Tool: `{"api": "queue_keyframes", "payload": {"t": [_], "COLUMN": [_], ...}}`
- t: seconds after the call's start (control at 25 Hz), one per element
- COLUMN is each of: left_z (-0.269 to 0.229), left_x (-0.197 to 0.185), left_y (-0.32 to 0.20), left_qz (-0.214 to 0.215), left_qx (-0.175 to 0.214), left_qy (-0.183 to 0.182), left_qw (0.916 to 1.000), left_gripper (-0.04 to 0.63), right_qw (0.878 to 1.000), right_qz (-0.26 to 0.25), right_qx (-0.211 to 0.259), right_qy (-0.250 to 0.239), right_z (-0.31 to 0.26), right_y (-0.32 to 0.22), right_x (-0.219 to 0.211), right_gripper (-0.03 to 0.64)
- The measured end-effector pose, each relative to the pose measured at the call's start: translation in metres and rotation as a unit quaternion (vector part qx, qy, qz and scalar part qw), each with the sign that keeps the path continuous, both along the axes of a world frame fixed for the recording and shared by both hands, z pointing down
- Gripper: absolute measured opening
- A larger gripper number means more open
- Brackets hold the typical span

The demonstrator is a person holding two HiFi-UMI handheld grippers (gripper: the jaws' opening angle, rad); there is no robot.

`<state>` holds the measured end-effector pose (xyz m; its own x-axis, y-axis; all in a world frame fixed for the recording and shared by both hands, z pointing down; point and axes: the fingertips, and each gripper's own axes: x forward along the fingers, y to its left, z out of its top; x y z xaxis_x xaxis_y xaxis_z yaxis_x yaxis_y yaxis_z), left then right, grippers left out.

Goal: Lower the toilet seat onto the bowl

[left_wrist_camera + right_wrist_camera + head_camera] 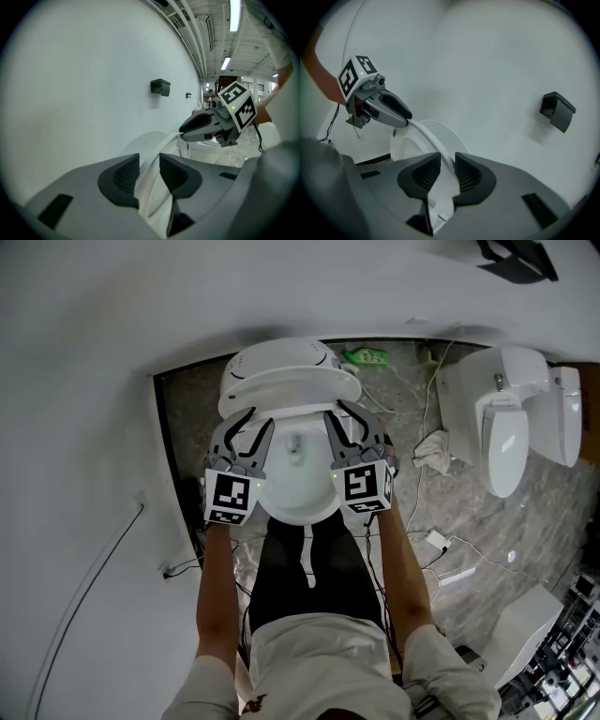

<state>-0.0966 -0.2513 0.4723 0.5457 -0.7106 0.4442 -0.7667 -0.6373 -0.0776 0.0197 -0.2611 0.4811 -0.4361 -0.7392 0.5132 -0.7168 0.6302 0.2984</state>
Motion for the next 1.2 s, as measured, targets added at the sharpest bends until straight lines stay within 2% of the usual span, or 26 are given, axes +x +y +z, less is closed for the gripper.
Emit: {"api": "queue_keyframes", "payload": {"t": [0.8,1.2], "left_z": [0.002,0.003], "left_x": [0.006,0.012], "left_y": [0.065,0.092], "left_qz": [0.039,0.056], "left_qx": [-0.008,-0.025], "left_qy": [0.011,0.022], "left_qw": [0.9991,0.9979], "left_gripper": [0.149,0.149], "right_qw": [0.999,0.998], "right_qz": [0.04,0.059], "right_qx": [-0.007,-0.029], "right_qy": [0.005,0.014], "right_z": [0.002,0.006], "right_y": [0.063,0.09], "right_x": [0.006,0.013], "right_gripper": [0.118,0.121]}}
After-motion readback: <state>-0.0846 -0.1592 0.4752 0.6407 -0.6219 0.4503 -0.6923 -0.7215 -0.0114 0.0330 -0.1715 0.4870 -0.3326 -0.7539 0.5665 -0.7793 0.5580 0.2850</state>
